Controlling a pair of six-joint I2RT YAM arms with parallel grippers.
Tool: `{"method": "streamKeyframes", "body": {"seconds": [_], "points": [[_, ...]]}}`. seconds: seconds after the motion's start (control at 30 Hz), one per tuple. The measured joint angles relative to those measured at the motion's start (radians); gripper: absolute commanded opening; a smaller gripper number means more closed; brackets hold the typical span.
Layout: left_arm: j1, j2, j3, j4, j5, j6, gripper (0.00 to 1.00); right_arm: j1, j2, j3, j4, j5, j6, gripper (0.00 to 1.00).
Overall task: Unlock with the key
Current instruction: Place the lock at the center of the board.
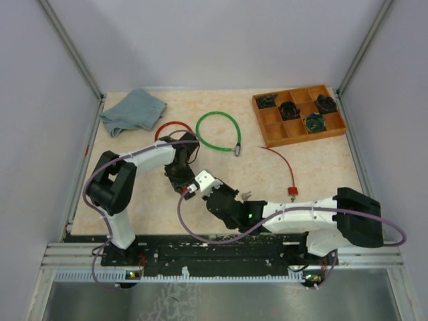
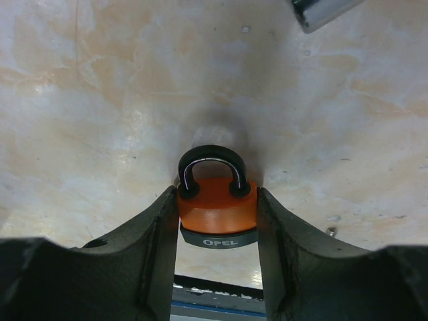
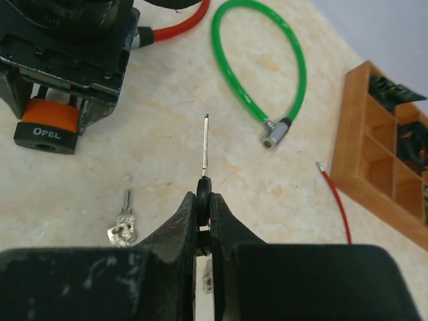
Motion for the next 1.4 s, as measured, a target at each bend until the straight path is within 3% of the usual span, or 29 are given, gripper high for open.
{"method": "streamKeyframes", "body": {"seconds": [0.17, 0.53, 0.9, 1.07, 1.17, 1.4], "points": [[0.000, 0.003, -0.036, 0.040, 0.021, 0.008, 0.37, -0.015, 0.000, 0.000, -0.075, -0.085, 0.110, 0.00], [0.002, -0.126, -0.158, 0.178, 0.064, 0.029, 0.68, -0.047, -0.002, -0.035, -0.087, -0.203, 0.211, 0.00], [0.002, -0.337, -0.193, 0.210, 0.060, 0.078, 0.68, -0.056, -0.029, -0.080, -0.062, -0.259, 0.235, 0.00], [0.002, -0.576, -0.324, 0.345, 0.092, 0.158, 0.66, -0.068, -0.069, -0.130, -0.010, -0.288, 0.236, 0.00], [0.002, -0.691, -0.373, 0.426, 0.134, 0.193, 0.77, -0.075, -0.090, -0.158, 0.039, -0.290, 0.227, 0.00], [0.002, -0.771, -0.418, 0.580, 0.286, 0.200, 0.78, -0.080, -0.095, -0.185, 0.152, -0.269, 0.162, 0.00]]}}
